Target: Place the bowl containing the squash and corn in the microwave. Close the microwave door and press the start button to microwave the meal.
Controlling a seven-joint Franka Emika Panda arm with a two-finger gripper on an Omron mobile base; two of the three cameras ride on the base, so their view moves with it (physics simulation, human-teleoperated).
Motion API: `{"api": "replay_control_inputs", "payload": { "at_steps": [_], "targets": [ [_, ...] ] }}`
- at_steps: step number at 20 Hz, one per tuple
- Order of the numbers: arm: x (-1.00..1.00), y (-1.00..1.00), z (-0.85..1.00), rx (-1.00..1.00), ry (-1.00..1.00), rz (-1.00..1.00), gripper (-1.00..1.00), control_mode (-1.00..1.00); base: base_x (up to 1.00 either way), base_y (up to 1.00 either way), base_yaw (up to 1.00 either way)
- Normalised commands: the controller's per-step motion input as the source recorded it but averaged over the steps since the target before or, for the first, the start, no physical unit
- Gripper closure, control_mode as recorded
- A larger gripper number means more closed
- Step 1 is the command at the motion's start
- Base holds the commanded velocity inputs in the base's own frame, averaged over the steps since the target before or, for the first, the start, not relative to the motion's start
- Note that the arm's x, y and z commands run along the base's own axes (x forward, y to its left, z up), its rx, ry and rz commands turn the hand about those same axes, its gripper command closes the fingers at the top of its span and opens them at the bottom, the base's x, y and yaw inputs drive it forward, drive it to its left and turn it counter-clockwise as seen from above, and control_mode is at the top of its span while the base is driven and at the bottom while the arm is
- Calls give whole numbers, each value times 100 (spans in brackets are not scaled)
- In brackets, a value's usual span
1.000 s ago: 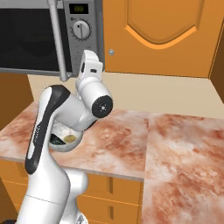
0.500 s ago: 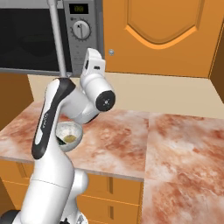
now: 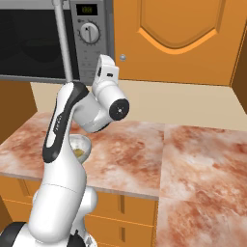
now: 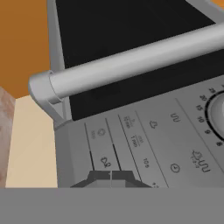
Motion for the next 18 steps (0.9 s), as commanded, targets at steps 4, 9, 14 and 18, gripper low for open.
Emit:
{"api": "replay_control_inputs", "payload": {
  "at_steps": [4, 9, 14, 18],
  "targets": [
    [39, -6, 0, 0, 0, 0, 100, -100, 0, 0, 0],
    [36, -11, -4, 0, 0, 0, 100, -100, 0, 0, 0],
    [32, -3, -20, 0, 0, -1, 100, -100, 0, 0, 0],
    [36, 0, -26, -5, 0, -8, 100, -100, 0, 0, 0]
  ]
}}
